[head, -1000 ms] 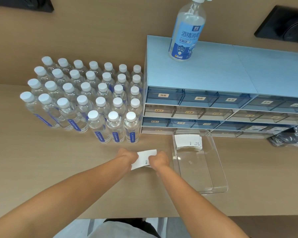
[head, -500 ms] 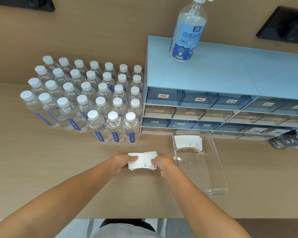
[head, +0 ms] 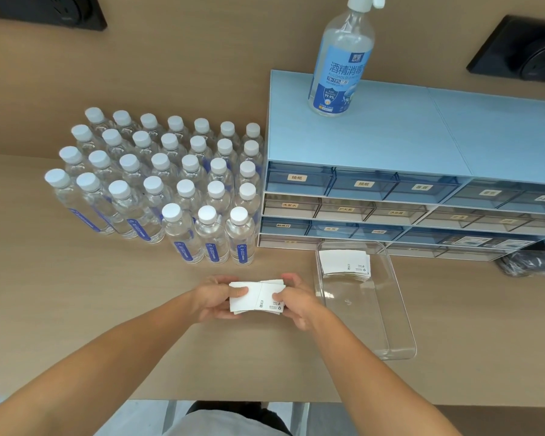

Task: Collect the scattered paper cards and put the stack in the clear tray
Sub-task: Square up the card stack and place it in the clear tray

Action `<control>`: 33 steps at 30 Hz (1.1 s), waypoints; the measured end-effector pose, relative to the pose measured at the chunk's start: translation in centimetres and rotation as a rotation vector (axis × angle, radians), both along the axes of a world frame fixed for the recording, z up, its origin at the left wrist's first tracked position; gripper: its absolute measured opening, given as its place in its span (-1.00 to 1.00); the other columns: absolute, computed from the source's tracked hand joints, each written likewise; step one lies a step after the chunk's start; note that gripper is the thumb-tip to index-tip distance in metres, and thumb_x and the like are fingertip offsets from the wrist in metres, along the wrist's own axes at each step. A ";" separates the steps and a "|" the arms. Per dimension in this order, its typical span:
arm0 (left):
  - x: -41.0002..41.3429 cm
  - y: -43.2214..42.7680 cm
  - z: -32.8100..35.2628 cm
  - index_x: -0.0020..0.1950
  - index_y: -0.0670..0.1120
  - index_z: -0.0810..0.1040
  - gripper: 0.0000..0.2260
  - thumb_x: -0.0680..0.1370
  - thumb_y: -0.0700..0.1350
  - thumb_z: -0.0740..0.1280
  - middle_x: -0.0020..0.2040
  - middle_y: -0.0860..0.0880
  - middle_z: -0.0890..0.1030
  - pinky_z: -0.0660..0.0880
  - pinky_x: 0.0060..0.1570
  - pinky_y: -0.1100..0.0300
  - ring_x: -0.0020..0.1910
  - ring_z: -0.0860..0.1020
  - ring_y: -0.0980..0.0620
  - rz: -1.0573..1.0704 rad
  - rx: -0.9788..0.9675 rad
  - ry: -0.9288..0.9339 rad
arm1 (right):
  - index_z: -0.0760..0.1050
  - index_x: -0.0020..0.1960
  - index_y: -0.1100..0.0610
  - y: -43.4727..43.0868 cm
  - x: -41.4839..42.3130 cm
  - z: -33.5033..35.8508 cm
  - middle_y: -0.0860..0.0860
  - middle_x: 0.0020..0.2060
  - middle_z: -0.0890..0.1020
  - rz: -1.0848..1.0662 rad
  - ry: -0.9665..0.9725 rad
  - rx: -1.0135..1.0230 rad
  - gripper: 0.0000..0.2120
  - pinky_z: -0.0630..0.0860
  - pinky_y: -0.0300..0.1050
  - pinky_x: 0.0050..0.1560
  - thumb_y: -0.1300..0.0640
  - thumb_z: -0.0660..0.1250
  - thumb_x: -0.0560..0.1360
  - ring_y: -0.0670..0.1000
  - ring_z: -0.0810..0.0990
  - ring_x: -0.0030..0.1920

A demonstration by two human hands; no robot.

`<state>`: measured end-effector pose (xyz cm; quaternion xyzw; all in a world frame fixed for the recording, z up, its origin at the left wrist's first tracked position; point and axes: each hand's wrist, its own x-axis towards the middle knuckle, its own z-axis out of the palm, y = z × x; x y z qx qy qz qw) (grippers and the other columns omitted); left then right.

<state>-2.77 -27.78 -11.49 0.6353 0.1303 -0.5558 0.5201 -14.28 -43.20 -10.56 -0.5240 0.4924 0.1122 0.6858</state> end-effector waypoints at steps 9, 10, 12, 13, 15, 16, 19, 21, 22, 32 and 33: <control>-0.9 0.0 1.7 0.12 -0.04 0.63 -0.76 0.52 -0.29 0.41 0.09 -0.15 0.65 0.68 -0.22 -0.02 0.01 0.64 -0.10 0.001 -0.074 0.019 | 0.52 0.19 -0.05 -0.8 -0.6 1.5 0.06 0.05 0.64 0.170 0.009 0.016 -0.59 0.60 0.19 0.08 0.35 0.22 0.49 0.12 0.62 -0.02; -1.0 0.0 2.0 0.08 -0.04 0.64 -0.80 0.53 -0.29 0.40 0.07 -0.14 0.66 0.68 -0.23 0.00 0.01 0.64 -0.10 -0.007 -0.073 0.009 | 0.53 0.19 -0.04 -0.8 -0.8 1.8 0.05 0.05 0.64 0.161 0.002 0.008 -0.60 0.60 0.20 0.09 0.35 0.22 0.49 0.12 0.62 0.00; -1.2 -0.1 2.4 0.05 -0.05 0.65 -0.82 0.53 -0.29 0.39 0.04 -0.13 0.67 0.68 -0.23 0.02 0.01 0.64 -0.08 -0.018 -0.072 -0.015 | 0.53 0.22 -0.01 -0.7 -1.3 2.2 0.04 0.01 0.64 0.131 -0.014 -0.013 -0.60 0.59 0.21 0.11 0.35 0.22 0.49 0.08 0.61 -0.02; -1.3 -0.3 2.7 0.04 -0.05 0.65 -0.82 0.53 -0.29 0.39 0.04 -0.13 0.67 0.67 -0.24 0.02 0.01 0.63 -0.07 -0.023 -0.074 -0.024 | 0.52 0.23 0.01 -0.6 -1.5 2.5 0.04 -0.02 0.63 0.112 -0.024 -0.021 -0.60 0.58 0.20 0.12 0.35 0.21 0.50 0.05 0.61 -0.05; -1.5 -0.6 3.2 0.03 -0.05 0.64 -0.83 0.54 -0.29 0.37 0.04 -0.13 0.66 0.67 -0.28 0.04 0.01 0.63 -0.06 -0.032 -0.081 -0.034 | 0.52 0.25 0.04 -0.2 -1.9 3.3 0.04 -0.04 0.62 0.082 -0.036 -0.038 -0.60 0.58 0.16 0.12 0.36 0.20 0.50 0.02 0.60 -0.09; -1.6 -0.6 3.4 0.03 -0.05 0.64 -0.84 0.55 -0.29 0.36 0.04 -0.14 0.65 0.67 -0.29 0.04 0.01 0.62 -0.06 -0.035 -0.083 -0.035 | 0.51 0.25 0.05 -0.1 -2.1 3.6 0.06 -0.02 0.62 0.070 -0.037 -0.050 -0.60 0.57 0.14 0.10 0.36 0.20 0.50 0.04 0.60 -0.08; -1.9 -0.7 4.1 0.06 -0.05 0.62 -0.87 0.58 -0.25 0.34 0.03 -0.14 0.67 0.68 -0.27 0.03 0.00 0.64 -0.06 -0.063 -0.105 -0.039 | 0.51 0.26 0.06 0.3 -2.9 4.7 0.11 0.00 0.63 0.046 -0.036 -0.082 -0.62 0.57 0.08 0.06 0.35 0.19 0.52 0.12 0.60 -0.05; -2.0 -0.9 4.5 0.07 -0.06 0.61 -0.89 0.59 -0.21 0.34 0.00 -0.14 0.70 0.69 -0.25 0.03 -0.02 0.66 -0.05 -0.100 -0.123 -0.046 | 0.51 0.26 0.07 0.4 -3.5 5.5 0.13 -0.01 0.64 0.040 -0.042 -0.099 -0.63 0.57 0.09 0.08 0.35 0.20 0.53 0.14 0.61 -0.07; -2.1 -1.0 4.7 0.07 -0.06 0.60 -0.90 0.59 -0.20 0.35 -0.01 -0.14 0.71 0.70 -0.24 0.03 -0.02 0.67 -0.05 -0.122 -0.129 -0.053 | 0.51 0.26 0.08 0.4 -3.9 5.8 0.14 -0.01 0.64 0.039 -0.043 -0.110 -0.64 0.56 0.08 0.08 0.34 0.20 0.54 0.14 0.60 -0.07; -4.4 -5.8 7.9 0.10 -0.09 0.60 -0.89 0.59 -0.16 0.36 -0.06 -0.14 0.73 0.70 -0.26 0.08 -0.07 0.69 -0.03 -0.233 -0.181 -0.196 | 0.52 0.22 0.13 -3.3 -7.2 9.0 0.16 0.03 0.66 -0.063 -0.073 -0.154 -0.69 0.61 0.08 0.01 0.35 0.22 0.54 0.13 0.62 -0.02; -4.8 -6.7 8.1 0.12 -0.09 0.59 -0.88 0.59 -0.15 0.36 -0.04 -0.15 0.73 0.70 -0.26 0.08 -0.06 0.69 -0.04 -0.232 -0.183 -0.203 | 0.52 0.22 0.13 -4.3 -7.5 9.0 0.16 0.04 0.66 -0.071 -0.078 -0.149 -0.70 0.60 0.12 0.06 0.35 0.22 0.54 0.14 0.62 -0.01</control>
